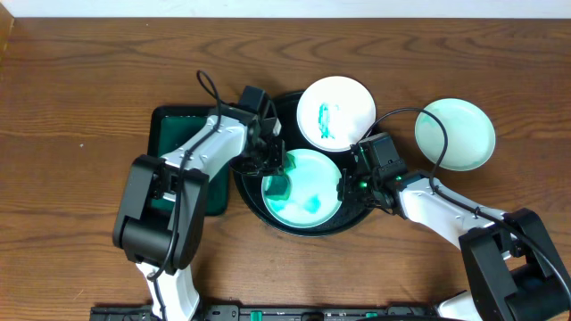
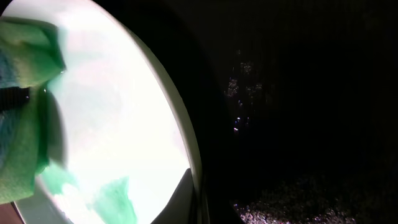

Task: Clean dirty plates on tray and stack at the side
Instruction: 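Scrub the held plate with the sponge in the left gripper, then return the sponge to the green tray with the left gripper, then lift the cleaned plate off the black tray with the right gripper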

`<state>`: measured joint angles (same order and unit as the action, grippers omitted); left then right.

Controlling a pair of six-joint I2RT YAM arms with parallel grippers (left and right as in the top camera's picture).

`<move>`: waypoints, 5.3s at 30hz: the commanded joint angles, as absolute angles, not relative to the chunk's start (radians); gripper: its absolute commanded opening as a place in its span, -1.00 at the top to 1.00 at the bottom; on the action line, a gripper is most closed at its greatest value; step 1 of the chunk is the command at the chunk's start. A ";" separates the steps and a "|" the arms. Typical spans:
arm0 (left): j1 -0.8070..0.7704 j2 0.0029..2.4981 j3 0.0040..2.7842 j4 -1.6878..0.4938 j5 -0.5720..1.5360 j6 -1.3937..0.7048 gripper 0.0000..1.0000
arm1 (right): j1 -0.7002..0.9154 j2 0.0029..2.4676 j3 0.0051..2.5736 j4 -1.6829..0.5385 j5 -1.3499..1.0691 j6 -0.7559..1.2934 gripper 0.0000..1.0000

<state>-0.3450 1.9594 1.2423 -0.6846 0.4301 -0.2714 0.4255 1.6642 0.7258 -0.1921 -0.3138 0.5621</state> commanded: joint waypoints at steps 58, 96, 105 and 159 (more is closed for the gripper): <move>-0.304 1.647 1.261 -0.817 0.088 -0.289 0.85 | 0.440 1.713 0.699 -0.233 -0.273 0.533 0.97; 0.067 1.800 1.248 -0.803 0.097 -0.315 0.85 | 0.628 1.309 1.141 -0.859 0.484 0.263 0.97; 0.067 1.800 1.248 -0.806 0.097 -0.315 0.85 | 0.807 1.309 1.199 -0.883 0.824 0.155 0.97; 0.067 1.800 1.248 -0.826 0.097 -0.315 0.85 | 0.968 1.333 1.244 -0.813 0.979 0.030 0.98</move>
<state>0.0639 1.7996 1.2430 -0.8288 0.0982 -0.3107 1.0035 1.3540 1.2057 -0.8314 1.1030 -0.0101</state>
